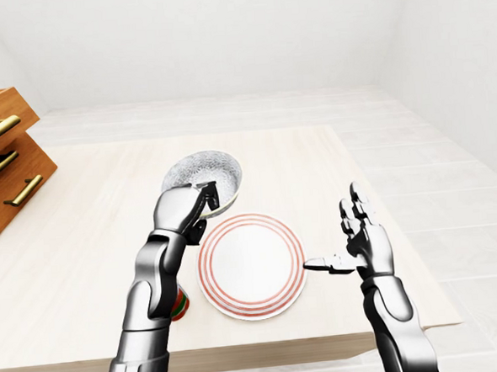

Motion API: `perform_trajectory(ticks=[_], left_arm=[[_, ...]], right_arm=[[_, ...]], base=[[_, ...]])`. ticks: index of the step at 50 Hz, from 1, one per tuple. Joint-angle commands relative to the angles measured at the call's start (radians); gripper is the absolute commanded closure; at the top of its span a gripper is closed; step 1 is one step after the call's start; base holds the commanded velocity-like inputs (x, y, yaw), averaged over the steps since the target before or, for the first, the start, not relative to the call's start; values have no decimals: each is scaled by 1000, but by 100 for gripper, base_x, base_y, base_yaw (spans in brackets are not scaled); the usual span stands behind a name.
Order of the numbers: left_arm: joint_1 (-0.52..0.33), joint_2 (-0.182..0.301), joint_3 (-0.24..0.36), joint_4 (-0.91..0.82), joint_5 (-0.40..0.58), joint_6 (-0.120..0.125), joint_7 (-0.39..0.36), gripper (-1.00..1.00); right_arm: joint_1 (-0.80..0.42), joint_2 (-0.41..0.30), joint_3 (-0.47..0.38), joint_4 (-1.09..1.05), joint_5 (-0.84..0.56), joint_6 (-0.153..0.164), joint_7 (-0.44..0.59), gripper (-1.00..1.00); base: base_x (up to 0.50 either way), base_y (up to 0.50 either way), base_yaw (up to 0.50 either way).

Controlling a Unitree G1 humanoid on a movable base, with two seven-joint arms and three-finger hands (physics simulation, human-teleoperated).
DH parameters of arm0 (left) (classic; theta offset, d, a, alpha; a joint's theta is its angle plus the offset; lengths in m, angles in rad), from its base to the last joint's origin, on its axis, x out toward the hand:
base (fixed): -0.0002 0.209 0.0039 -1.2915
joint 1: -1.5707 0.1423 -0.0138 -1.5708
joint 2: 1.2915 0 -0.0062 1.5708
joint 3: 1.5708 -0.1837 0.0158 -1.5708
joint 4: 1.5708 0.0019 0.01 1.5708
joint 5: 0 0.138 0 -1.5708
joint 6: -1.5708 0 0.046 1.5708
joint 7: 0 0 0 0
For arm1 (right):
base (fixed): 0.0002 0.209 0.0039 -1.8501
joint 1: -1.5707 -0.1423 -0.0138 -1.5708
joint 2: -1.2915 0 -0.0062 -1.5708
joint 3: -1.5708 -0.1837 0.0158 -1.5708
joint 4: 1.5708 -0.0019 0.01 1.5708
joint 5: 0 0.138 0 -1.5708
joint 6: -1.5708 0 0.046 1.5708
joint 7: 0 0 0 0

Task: Put the bowl on the plate.

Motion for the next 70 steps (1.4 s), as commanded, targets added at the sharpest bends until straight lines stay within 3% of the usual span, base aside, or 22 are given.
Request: perform_trajectory(ticks=[1, 31, 52, 70], left_arm=[[-8, -34, -23, -28, 30, 0, 11, 100], [84, -138, -144, -1, 101, 0, 87, 100], [242, -160, -209, -114, 129, 0, 104, 100], [303, -158, -243, -70, 154, 0, 175, 100]], right_arm=[[19, 3, 1, -12, 3, 0, 1, -100], [30, 1, -8, -9, 6, 0, 1, -100], [33, 3, -25, 9, 11, 0, 7, -100], [49, 7, -22, 28, 12, -30, 8, -100]], base=[[0, 0, 0], [0, 0, 0], [0, 0, 0], [0, 0, 0]])
